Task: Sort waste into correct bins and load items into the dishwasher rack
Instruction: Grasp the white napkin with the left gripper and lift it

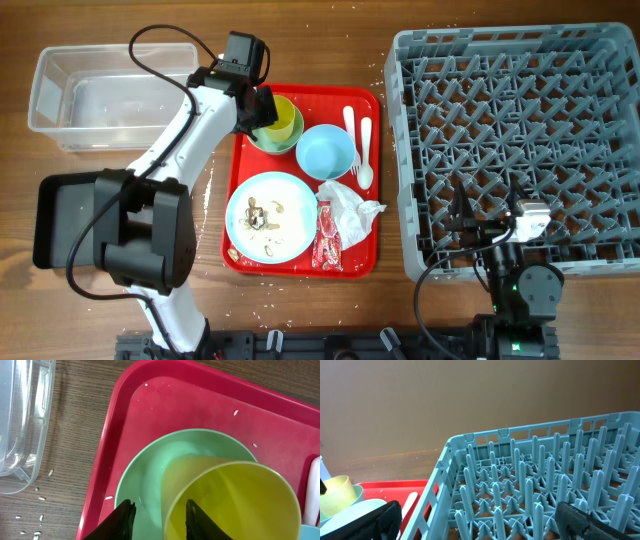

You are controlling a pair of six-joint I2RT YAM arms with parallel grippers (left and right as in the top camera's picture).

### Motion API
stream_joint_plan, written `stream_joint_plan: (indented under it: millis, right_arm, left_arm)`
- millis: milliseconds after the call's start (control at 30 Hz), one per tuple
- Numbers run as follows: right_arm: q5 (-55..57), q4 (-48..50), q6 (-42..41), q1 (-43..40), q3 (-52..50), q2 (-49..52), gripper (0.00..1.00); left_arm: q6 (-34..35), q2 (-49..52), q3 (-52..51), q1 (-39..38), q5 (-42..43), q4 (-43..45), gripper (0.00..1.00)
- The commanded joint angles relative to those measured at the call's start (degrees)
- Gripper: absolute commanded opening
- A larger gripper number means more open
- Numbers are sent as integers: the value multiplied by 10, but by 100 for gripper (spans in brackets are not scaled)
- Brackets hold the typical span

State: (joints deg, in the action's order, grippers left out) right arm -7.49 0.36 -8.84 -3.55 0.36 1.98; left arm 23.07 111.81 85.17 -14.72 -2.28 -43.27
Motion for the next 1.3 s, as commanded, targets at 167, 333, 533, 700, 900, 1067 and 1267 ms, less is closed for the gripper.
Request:
stream_joint_plan:
  millis: [167, 333, 533, 700, 900, 1067, 1267]
  right_arm:
    - [-3, 2, 8, -2, -1, -3, 100]
    - [-3, 2, 8, -2, -1, -3, 100]
    - [-3, 2, 8, -2, -1, -3, 100]
    - [-3, 2, 8, -2, -1, -3, 100]
    - [-3, 2, 8, -2, -1, -3, 100]
    - [-3, 2, 8, -2, -1, -3, 100]
    - [-3, 2, 8, -2, -1, -3, 100]
  left_arm:
    - [2, -90, 10, -2, -2, -8, 42]
    - [8, -122, 10, 1, -2, -54, 41]
    - [35, -129, 10, 1, 94, -141, 30]
    - [29, -144, 10, -54, 177, -200, 35]
    - [49, -141, -1, -191, 144, -195, 49]
    - [211, -107, -77, -273, 88, -141, 50]
    - [301, -51, -116, -291, 56, -67, 51]
